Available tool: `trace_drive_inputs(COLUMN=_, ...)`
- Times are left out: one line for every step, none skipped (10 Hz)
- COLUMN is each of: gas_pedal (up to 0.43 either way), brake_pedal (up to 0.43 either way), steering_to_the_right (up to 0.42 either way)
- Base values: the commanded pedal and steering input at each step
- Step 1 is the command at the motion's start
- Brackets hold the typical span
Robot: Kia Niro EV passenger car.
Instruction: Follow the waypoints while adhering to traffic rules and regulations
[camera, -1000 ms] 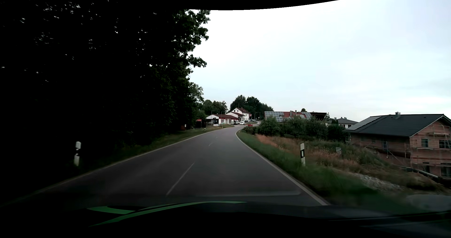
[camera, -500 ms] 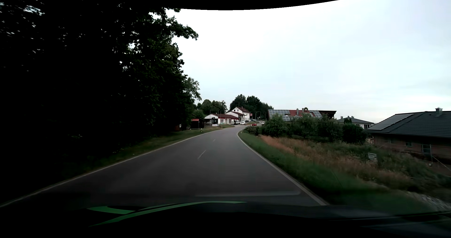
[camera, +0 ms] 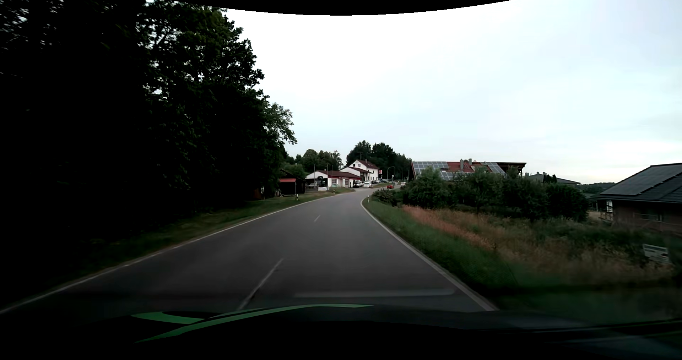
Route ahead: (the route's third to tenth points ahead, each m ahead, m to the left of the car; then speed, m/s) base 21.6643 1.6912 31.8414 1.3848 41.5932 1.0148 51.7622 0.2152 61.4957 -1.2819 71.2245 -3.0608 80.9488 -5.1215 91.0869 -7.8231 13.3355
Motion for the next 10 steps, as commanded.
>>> trace_drive_inputs(gas_pedal=0.039, brake_pedal=0.000, steering_to_the_right=0.002)
trace_drive_inputs(gas_pedal=0.039, brake_pedal=0.000, steering_to_the_right=0.002)
trace_drive_inputs(gas_pedal=0.039, brake_pedal=0.000, steering_to_the_right=0.002)
trace_drive_inputs(gas_pedal=0.039, brake_pedal=0.000, steering_to_the_right=0.003)
trace_drive_inputs(gas_pedal=0.039, brake_pedal=0.000, steering_to_the_right=0.003)
trace_drive_inputs(gas_pedal=0.039, brake_pedal=0.000, steering_to_the_right=0.003)
trace_drive_inputs(gas_pedal=0.039, brake_pedal=0.000, steering_to_the_right=0.004)
trace_drive_inputs(gas_pedal=0.039, brake_pedal=0.000, steering_to_the_right=0.004)
trace_drive_inputs(gas_pedal=0.039, brake_pedal=0.000, steering_to_the_right=0.005)
trace_drive_inputs(gas_pedal=0.039, brake_pedal=0.000, steering_to_the_right=0.005)
